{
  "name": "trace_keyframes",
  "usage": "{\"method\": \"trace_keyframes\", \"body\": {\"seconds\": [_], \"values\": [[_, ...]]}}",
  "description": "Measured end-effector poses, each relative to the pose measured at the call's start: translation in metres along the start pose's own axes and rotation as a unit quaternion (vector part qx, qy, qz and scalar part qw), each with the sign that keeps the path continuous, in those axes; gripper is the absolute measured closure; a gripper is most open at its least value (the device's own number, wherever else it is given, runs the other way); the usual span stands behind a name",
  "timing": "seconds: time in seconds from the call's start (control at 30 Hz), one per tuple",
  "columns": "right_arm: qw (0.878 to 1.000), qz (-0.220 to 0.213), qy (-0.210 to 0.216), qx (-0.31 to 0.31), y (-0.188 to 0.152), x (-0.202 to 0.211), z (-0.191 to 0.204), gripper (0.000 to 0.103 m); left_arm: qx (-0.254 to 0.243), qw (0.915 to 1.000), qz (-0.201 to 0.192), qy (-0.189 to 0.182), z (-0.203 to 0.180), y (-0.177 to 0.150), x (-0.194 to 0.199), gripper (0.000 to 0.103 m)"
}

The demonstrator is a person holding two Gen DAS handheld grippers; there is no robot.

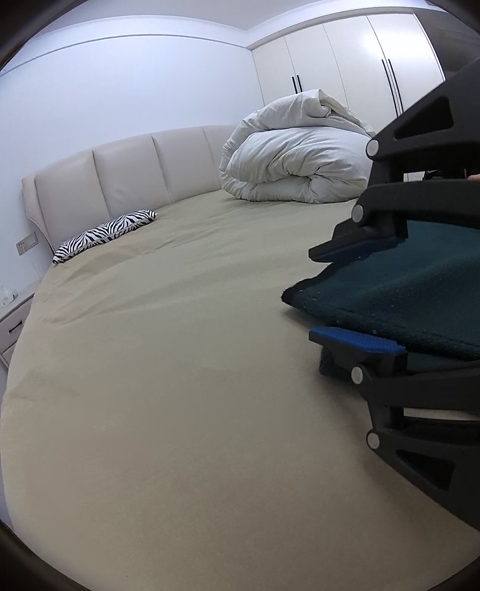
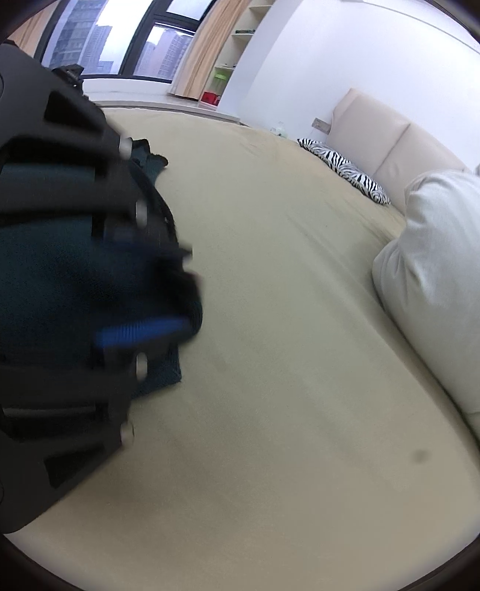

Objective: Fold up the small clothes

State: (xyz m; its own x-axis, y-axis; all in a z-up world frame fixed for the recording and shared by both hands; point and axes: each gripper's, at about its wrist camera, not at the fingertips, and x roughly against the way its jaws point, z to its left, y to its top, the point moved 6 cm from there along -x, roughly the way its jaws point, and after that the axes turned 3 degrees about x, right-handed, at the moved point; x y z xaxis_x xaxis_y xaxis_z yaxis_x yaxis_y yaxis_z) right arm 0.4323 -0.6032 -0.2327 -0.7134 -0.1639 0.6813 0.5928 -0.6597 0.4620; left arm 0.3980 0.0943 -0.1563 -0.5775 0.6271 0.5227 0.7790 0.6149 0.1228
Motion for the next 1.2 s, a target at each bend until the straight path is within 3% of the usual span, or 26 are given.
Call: {"method": "trace_keyframes", "body": {"seconds": [0.03,0.2,0.4,0.53,0.83,0.93,1.2], "values": [[1.000,-0.010,-0.012,0.002,0.001,0.005,0.002,0.030,-0.014,0.9999,0.001,0.002,-0.004,-0.006,0.005,0.065],[0.998,-0.015,-0.012,0.053,-0.009,0.033,0.021,0.029,-0.093,0.9950,0.008,0.034,-0.012,-0.051,0.032,0.065],[0.987,-0.002,-0.048,0.150,-0.056,0.068,0.032,0.029,-0.147,0.9868,0.001,0.069,0.002,-0.093,0.062,0.065],[0.986,0.001,-0.047,0.162,-0.084,0.094,0.019,0.031,-0.191,0.9761,0.000,0.104,0.012,-0.112,0.073,0.063],[0.983,0.009,-0.056,0.176,-0.135,0.141,-0.009,0.033,-0.252,0.9583,0.002,0.134,0.019,-0.142,0.077,0.064],[0.981,0.011,-0.066,0.184,-0.141,0.142,-0.011,0.035,-0.264,0.9529,-0.005,0.149,0.021,-0.146,0.077,0.075],[0.977,-0.004,-0.100,0.190,-0.137,0.141,-0.017,0.037,-0.321,0.9294,-0.040,0.179,0.006,-0.155,0.084,0.076]]}}
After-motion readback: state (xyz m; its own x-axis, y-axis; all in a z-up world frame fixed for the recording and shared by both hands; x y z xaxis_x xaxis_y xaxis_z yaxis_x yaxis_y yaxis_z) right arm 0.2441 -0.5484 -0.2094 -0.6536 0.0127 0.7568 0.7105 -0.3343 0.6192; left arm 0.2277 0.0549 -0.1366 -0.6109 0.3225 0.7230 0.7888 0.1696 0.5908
